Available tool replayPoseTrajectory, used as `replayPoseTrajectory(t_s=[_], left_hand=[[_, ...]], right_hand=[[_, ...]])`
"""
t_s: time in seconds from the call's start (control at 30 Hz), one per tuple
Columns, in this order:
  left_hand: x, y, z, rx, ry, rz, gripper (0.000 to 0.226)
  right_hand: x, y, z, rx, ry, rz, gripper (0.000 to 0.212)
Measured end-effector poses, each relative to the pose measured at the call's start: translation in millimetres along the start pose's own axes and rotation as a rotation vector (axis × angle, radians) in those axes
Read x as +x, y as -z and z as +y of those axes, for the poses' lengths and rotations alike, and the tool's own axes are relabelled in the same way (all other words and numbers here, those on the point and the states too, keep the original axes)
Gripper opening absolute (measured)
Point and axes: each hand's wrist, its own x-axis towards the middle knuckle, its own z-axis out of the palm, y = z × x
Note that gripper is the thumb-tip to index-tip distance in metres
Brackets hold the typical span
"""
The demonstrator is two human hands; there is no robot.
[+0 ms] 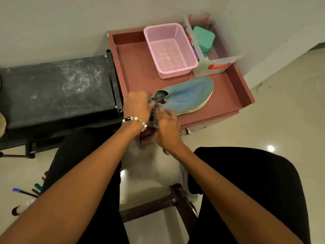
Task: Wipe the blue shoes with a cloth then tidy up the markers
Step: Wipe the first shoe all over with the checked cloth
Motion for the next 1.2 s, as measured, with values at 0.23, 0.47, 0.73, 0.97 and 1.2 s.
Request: replayPoseTrajectory(t_s=[0.23,0.47,0.73,0.97,1.2], left_hand=[[-11,14,-7,-0.014,-0.212,0.096,0.043],[-34,-17,-24,0.467,-0.726,0.222,0.039],[-37,-37,-38,0.628,-0.420,-0.058,0.067],[-31,-47,-35,0.607,-0.342,-0.110,0.072],[-30,-51,-38,0.596,-0.385,-0.049,0.080]], right_hand=[[7,34,52,-0.296,-0.023,-0.059,0.071],[13,36,38,0.004,0.042,0.164,0.071],[2,21,33,-0.436,0.045,-0.052,0.056],[-1,6,-14,-0.156,-0.060,-0.093,0.058],[3,27,25,-0.455,-0.032,-0.003,0.043]])
